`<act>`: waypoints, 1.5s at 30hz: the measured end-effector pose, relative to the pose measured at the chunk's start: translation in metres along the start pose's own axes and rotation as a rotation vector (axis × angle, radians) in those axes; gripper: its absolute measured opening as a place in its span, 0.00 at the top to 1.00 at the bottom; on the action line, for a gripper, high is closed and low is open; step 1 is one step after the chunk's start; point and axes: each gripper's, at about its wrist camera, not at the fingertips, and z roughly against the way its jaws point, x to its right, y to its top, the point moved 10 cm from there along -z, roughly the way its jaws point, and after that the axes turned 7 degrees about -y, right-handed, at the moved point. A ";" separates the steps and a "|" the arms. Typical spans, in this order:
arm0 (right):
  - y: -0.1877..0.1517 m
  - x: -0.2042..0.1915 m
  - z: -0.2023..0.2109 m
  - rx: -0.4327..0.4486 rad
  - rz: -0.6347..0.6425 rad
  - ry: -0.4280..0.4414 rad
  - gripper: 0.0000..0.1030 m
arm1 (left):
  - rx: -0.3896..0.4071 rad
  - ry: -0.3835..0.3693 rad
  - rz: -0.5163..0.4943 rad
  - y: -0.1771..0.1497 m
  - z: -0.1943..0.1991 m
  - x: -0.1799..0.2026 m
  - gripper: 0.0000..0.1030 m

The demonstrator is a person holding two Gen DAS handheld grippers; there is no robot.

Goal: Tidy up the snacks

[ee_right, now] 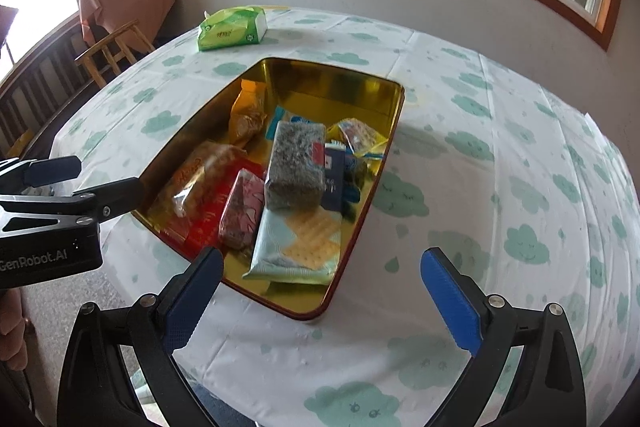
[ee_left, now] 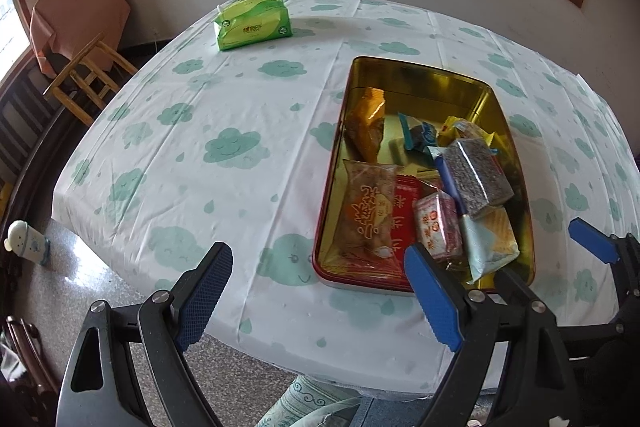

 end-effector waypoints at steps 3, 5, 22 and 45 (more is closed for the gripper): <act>-0.002 0.001 -0.002 -0.006 0.001 -0.003 0.04 | 0.000 -0.001 -0.004 0.000 0.001 0.003 0.17; -0.003 0.003 -0.002 -0.008 -0.005 -0.008 0.04 | -0.001 0.000 -0.006 -0.001 0.001 0.004 0.17; -0.006 0.009 -0.007 -0.023 -0.026 -0.013 0.04 | -0.010 -0.006 -0.022 -0.002 0.000 0.016 0.17; -0.011 0.007 -0.011 -0.034 -0.030 -0.003 0.04 | -0.016 -0.009 -0.030 -0.002 -0.005 0.023 0.17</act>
